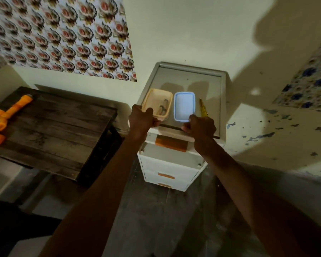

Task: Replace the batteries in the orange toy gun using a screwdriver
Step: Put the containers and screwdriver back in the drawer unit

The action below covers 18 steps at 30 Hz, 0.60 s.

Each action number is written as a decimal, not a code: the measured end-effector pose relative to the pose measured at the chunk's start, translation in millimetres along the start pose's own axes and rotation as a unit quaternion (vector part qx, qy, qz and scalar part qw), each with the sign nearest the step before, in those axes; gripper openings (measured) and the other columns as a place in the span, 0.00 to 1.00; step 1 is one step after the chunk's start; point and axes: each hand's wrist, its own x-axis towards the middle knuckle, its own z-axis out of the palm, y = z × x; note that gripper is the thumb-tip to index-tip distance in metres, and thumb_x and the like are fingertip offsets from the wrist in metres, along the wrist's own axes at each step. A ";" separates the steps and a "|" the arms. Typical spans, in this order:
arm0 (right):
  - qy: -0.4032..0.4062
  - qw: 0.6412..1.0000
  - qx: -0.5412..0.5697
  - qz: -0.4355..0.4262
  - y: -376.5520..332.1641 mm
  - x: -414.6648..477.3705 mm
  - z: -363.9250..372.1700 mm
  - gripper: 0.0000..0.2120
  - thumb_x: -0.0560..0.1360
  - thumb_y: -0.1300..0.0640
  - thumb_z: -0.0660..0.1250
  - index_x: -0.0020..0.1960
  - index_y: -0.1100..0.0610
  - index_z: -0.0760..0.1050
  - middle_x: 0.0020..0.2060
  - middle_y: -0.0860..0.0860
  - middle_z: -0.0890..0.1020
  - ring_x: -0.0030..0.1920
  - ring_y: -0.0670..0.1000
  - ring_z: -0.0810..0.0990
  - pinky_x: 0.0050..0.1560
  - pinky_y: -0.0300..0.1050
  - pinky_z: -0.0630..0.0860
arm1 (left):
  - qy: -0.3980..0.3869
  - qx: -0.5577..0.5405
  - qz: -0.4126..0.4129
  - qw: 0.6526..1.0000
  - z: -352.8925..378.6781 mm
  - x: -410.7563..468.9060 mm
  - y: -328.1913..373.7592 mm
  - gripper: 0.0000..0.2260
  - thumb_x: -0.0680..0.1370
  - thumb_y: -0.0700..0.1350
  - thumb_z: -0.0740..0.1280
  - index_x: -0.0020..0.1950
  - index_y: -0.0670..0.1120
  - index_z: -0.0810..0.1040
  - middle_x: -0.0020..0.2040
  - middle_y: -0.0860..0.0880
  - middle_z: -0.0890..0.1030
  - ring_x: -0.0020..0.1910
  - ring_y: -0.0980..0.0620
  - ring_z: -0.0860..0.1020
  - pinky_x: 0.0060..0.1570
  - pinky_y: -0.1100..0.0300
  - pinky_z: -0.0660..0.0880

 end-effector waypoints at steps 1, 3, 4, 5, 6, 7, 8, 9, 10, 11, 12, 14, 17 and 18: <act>0.011 1.000 0.001 -0.005 -1.1 -3.6 -1.3 0.11 0.73 0.56 0.66 0.33 0.57 0.75 0.29 0.51 0.82 0.24 0.41 0.79 0.32 0.30 0.76 | -0.003 -0.021 0.000 1.000 -1.4 -8.3 -1.8 0.15 0.77 0.39 0.62 0.63 0.39 0.68 0.40 0.43 0.81 0.27 0.53 0.82 0.37 0.56 0.82; 0.031 0.999 0.025 -0.021 -1.4 -12.6 -4.7 0.11 0.73 0.56 0.66 0.32 0.55 0.73 0.30 0.52 0.82 0.28 0.46 0.82 0.41 0.40 0.81 | -0.010 -0.044 0.030 0.999 -6.9 -25.0 -7.2 0.14 0.79 0.39 0.61 0.64 0.40 0.66 0.41 0.46 0.80 0.29 0.54 0.82 0.35 0.57 0.81; 0.032 0.998 0.049 -0.023 -0.4 -19.4 -6.9 0.09 0.73 0.57 0.66 0.34 0.56 0.74 0.30 0.53 0.83 0.30 0.49 0.83 0.41 0.43 0.82 | -0.010 -0.049 0.040 0.998 -11.3 -32.6 -10.7 0.13 0.79 0.39 0.61 0.63 0.41 0.66 0.43 0.45 0.80 0.29 0.55 0.82 0.33 0.60 0.80; 0.030 0.997 0.068 -0.025 1.7 -27.4 -9.9 0.07 0.72 0.57 0.67 0.37 0.58 0.76 0.30 0.52 0.83 0.30 0.49 0.84 0.40 0.43 0.82 | -0.002 -0.051 0.043 0.998 -16.8 -40.4 -12.4 0.12 0.80 0.39 0.60 0.63 0.42 0.66 0.43 0.44 0.80 0.29 0.55 0.81 0.31 0.62 0.79; 0.027 0.996 0.083 -0.027 3.8 -36.2 -13.4 0.05 0.72 0.57 0.68 0.42 0.60 0.77 0.31 0.52 0.84 0.30 0.48 0.84 0.38 0.42 0.82 | 0.010 -0.054 0.044 0.998 -22.4 -47.1 -12.7 0.12 0.80 0.39 0.60 0.63 0.42 0.66 0.41 0.43 0.81 0.28 0.54 0.81 0.30 0.62 0.78; 0.023 0.995 0.092 -0.027 8.8 -47.8 -18.1 0.07 0.72 0.57 0.69 0.45 0.60 0.77 0.31 0.51 0.84 0.31 0.47 0.84 0.36 0.40 0.81 | 0.015 -0.048 0.041 0.998 -28.7 -54.5 -13.8 0.12 0.80 0.40 0.60 0.63 0.42 0.67 0.39 0.43 0.82 0.29 0.54 0.81 0.29 0.62 0.78; 0.020 0.995 0.097 -0.032 13.7 -59.5 -22.6 0.07 0.73 0.57 0.70 0.46 0.61 0.77 0.31 0.50 0.84 0.31 0.46 0.84 0.36 0.38 0.80 | 0.018 -0.042 0.044 0.998 -34.5 -62.3 -13.5 0.12 0.80 0.41 0.59 0.63 0.41 0.68 0.37 0.44 0.82 0.29 0.54 0.81 0.29 0.61 0.77; 0.020 0.995 0.091 -0.046 18.4 -74.3 -28.4 0.07 0.73 0.56 0.70 0.46 0.60 0.76 0.31 0.49 0.83 0.31 0.45 0.84 0.35 0.37 0.80 | 0.021 -0.034 0.046 0.998 -41.1 -71.2 -15.4 0.11 0.81 0.41 0.59 0.63 0.41 0.68 0.36 0.45 0.82 0.29 0.54 0.81 0.29 0.61 0.77; 0.016 0.995 0.078 -0.059 27.5 -89.5 -32.3 0.07 0.74 0.56 0.70 0.45 0.59 0.76 0.31 0.48 0.83 0.31 0.43 0.83 0.34 0.35 0.79 | 0.025 -0.027 0.046 0.998 -49.3 -82.0 -19.8 0.11 0.81 0.42 0.59 0.62 0.42 0.69 0.37 0.45 0.82 0.29 0.54 0.81 0.29 0.61 0.77; 0.008 0.995 0.067 -0.074 38.2 -102.5 -35.3 0.06 0.74 0.56 0.69 0.44 0.58 0.76 0.31 0.47 0.83 0.31 0.42 0.83 0.33 0.33 0.78 | 0.032 -0.018 0.043 0.998 -57.3 -93.2 -25.1 0.11 0.80 0.43 0.60 0.62 0.43 0.70 0.39 0.44 0.82 0.30 0.54 0.81 0.29 0.61 0.76; -0.004 0.995 0.062 -0.080 51.9 -114.5 -37.3 0.06 0.75 0.55 0.69 0.44 0.57 0.76 0.32 0.47 0.83 0.31 0.42 0.83 0.32 0.32 0.77 | 0.040 -0.006 0.037 0.998 -65.6 -104.8 -32.2 0.12 0.80 0.44 0.61 0.63 0.45 0.70 0.42 0.43 0.82 0.32 0.53 0.81 0.30 0.62 0.76; -0.016 0.996 0.066 -0.055 80.2 -135.1 -40.4 0.06 0.75 0.54 0.68 0.44 0.56 0.76 0.33 0.49 0.83 0.32 0.44 0.83 0.33 0.34 0.78 | 0.053 0.009 0.012 0.998 -79.9 -130.8 -53.0 0.12 0.79 0.45 0.62 0.62 0.47 0.71 0.45 0.42 0.82 0.34 0.51 0.82 0.29 0.64 0.75; -0.018 0.998 0.058 -0.024 122.5 -138.6 -30.9 0.07 0.76 0.56 0.68 0.43 0.59 0.75 0.30 0.50 0.83 0.30 0.45 0.83 0.33 0.36 0.77 | 0.064 0.001 -0.029 0.998 -87.3 -149.4 -98.3 0.10 0.79 0.42 0.62 0.61 0.47 0.71 0.43 0.42 0.81 0.31 0.53 0.80 0.27 0.65 0.74; -0.020 0.999 0.049 -0.009 138.5 -131.8 -24.0 0.07 0.76 0.56 0.68 0.43 0.59 0.75 0.30 0.49 0.82 0.29 0.44 0.82 0.32 0.34 0.77 | 0.061 0.004 -0.036 0.997 -84.7 -148.0 -116.6 0.10 0.80 0.41 0.62 0.61 0.47 0.71 0.42 0.42 0.81 0.30 0.54 0.80 0.26 0.65 0.74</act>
